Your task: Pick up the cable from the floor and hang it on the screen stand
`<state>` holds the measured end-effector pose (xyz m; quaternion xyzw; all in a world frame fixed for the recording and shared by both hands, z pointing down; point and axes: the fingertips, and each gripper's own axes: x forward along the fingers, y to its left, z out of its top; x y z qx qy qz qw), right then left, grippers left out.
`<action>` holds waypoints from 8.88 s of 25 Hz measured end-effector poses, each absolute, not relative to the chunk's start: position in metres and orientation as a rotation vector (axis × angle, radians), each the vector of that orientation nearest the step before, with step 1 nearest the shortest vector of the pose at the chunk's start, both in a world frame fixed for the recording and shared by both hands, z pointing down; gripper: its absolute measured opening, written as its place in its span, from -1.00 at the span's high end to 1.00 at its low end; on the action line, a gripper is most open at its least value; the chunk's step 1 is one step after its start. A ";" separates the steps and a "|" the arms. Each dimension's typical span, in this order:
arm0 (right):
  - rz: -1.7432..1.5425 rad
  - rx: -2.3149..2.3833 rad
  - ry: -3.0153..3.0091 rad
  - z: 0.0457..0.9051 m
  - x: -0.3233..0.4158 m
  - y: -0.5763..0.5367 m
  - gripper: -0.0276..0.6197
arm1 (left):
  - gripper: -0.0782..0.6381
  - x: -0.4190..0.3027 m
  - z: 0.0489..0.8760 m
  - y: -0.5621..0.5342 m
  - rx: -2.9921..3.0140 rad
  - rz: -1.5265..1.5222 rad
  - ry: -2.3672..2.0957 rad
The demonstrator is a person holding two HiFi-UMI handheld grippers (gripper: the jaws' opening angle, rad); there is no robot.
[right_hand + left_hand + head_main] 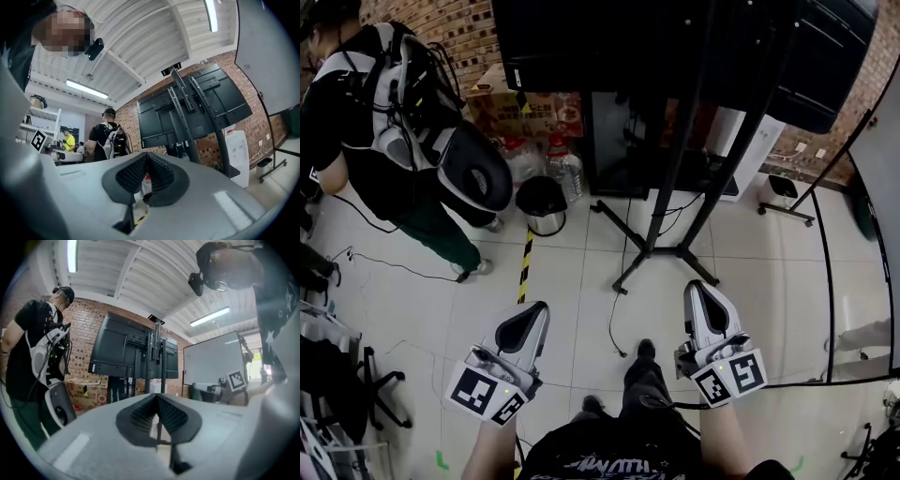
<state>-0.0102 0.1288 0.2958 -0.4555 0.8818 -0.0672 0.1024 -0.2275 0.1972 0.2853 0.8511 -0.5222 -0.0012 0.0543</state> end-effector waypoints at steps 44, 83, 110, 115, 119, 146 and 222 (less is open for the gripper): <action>-1.571 -1.705 2.937 1.076 -0.111 -0.032 0.66 | 0.77 -0.254 0.855 -0.041 2.317 0.308 -1.277; -1.207 -1.530 3.132 0.998 -0.127 -0.052 0.88 | 0.77 -0.248 0.862 -0.030 2.223 0.301 -1.258; 0.085 -1.390 3.375 0.526 -0.028 -0.096 0.87 | 0.77 -0.110 0.455 -0.089 2.652 0.025 -1.195; 0.155 -1.416 3.247 0.455 -0.001 -0.108 0.87 | 0.77 -0.082 0.401 -0.083 2.777 0.075 -1.138; 0.298 -1.373 3.214 0.407 0.013 -0.121 0.87 | 0.77 -0.064 0.358 -0.091 2.843 0.042 -1.139; 0.870 -1.392 2.799 0.100 0.096 -0.123 0.87 | 0.77 -0.004 0.158 -0.093 3.023 -0.113 -0.989; 0.771 -1.580 2.795 -0.022 0.236 -0.369 0.86 | 0.77 0.127 -0.022 -0.327 3.133 -0.187 -1.526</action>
